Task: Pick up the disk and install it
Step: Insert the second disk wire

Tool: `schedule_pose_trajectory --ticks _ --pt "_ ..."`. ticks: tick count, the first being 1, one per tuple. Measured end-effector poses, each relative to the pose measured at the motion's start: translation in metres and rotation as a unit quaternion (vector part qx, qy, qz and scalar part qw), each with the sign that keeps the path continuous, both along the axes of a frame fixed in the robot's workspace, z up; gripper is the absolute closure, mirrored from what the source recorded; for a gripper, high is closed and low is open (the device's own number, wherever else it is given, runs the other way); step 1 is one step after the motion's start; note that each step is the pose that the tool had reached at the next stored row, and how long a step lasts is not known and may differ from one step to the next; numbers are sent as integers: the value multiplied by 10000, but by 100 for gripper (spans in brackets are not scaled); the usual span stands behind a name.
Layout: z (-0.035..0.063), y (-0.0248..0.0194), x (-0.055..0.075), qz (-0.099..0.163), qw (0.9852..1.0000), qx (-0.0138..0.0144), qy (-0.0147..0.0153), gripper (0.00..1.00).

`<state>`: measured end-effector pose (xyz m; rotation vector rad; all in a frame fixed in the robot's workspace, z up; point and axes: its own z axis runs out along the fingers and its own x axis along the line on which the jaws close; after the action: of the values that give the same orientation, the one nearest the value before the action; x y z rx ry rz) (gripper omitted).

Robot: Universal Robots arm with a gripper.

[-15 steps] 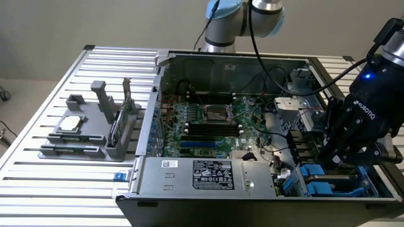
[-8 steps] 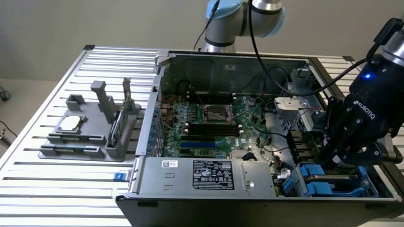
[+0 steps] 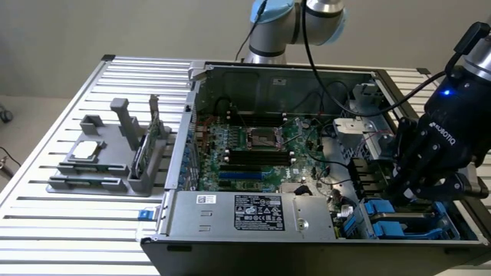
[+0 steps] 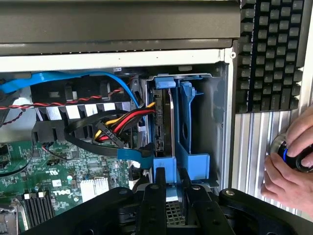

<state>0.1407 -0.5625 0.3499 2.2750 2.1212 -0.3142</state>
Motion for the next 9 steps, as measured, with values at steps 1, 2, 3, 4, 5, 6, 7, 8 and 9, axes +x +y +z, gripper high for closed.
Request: schedule_pose_trajectory --ticks 1,2,3,4,5,6,7,8,9 --pt "1 17 0 0 10000 -6 0 76" --pt "1 39 -2 0 10000 -10 0 76" --pt "2 63 -3 0 10000 -14 0 76" --pt "12 91 -4 0 10000 -26 0 76" --pt "29 112 -4 0 10000 -41 0 76" --pt "56 131 -4 0 10000 -59 0 76" --pt "93 150 -4 0 10000 -80 0 76" --pt "132 167 -4 0 10000 -98 0 76" --pt "169 187 -4 0 9999 -113 0 76"
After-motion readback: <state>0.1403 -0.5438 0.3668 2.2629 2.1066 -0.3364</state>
